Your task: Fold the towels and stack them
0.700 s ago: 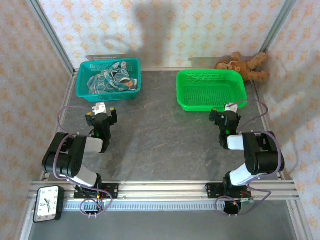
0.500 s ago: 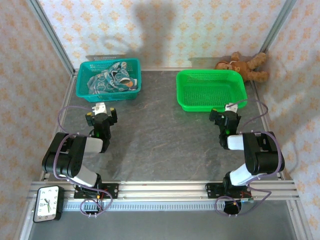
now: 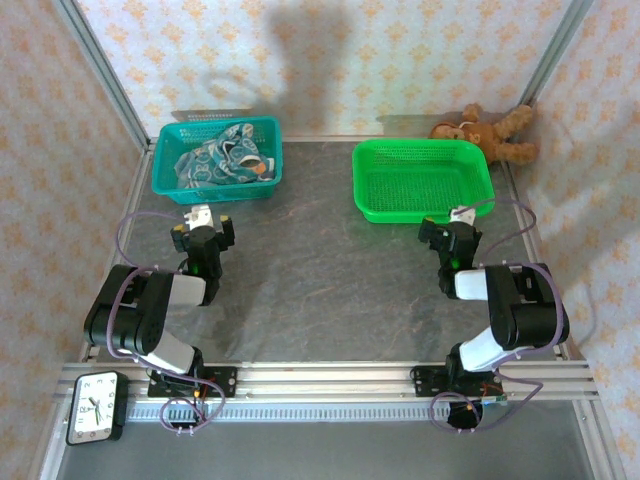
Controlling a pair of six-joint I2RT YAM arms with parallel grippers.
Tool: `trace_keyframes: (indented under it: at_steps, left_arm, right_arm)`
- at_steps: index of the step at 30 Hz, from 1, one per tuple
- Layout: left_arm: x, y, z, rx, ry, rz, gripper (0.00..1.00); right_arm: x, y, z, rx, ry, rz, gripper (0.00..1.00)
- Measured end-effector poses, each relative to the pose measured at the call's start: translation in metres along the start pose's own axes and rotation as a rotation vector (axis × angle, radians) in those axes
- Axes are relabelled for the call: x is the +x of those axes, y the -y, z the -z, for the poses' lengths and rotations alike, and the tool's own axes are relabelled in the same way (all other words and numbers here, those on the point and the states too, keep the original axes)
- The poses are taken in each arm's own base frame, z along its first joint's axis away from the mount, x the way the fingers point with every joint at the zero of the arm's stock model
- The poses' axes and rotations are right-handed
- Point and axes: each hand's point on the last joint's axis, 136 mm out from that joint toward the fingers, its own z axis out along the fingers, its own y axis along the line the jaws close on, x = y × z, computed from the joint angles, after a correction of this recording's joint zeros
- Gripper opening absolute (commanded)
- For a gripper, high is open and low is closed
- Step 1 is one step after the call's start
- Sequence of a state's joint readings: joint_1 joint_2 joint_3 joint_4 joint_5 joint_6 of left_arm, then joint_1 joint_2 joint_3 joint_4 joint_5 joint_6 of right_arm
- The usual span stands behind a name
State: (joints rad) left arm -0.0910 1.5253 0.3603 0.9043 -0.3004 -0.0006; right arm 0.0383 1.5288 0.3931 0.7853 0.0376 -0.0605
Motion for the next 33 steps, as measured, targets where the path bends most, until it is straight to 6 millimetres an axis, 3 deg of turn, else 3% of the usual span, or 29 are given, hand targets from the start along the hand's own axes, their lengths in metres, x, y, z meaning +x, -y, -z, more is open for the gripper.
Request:
trace_keyframes:
  at_steps: [7, 13, 17, 21, 24, 28, 33]
  left_arm:
    - [0.001, -0.001, 0.000, -0.005, -0.006, -0.001, 1.00]
    - [-0.013, -0.007, 0.008, -0.024, 0.007, 0.005, 1.00]
    - [-0.049, -0.016, 0.017, -0.065, 0.008, 0.030, 1.00]
    - [-0.113, -0.026, 0.034, -0.096, 0.020, 0.157, 1.00]
    - [-0.145, -0.026, 0.047, -0.069, 0.006, 0.236, 1.00]
    - [-0.151, -0.013, 0.050, -0.007, -0.065, 0.289, 1.00]
    - [-0.147, 0.020, 0.019, 0.050, -0.228, 0.292, 1.00]
  right_arm:
    - [-0.001, 0.000, 0.001, -0.001, -0.001, 0.001, 0.99]
    - [-0.029, 0.004, 0.026, 0.011, 0.038, -0.036, 0.99]
    - [-0.060, 0.009, 0.048, 0.027, 0.081, -0.115, 0.99]
    - [-0.082, 0.017, 0.075, 0.042, 0.124, -0.222, 0.99]
    - [-0.090, 0.021, 0.094, 0.036, 0.146, -0.327, 0.99]
    - [-0.096, 0.020, 0.107, 0.018, 0.120, -0.427, 0.99]
    - [-0.119, 0.001, 0.116, -0.056, 0.065, -0.475, 0.99]
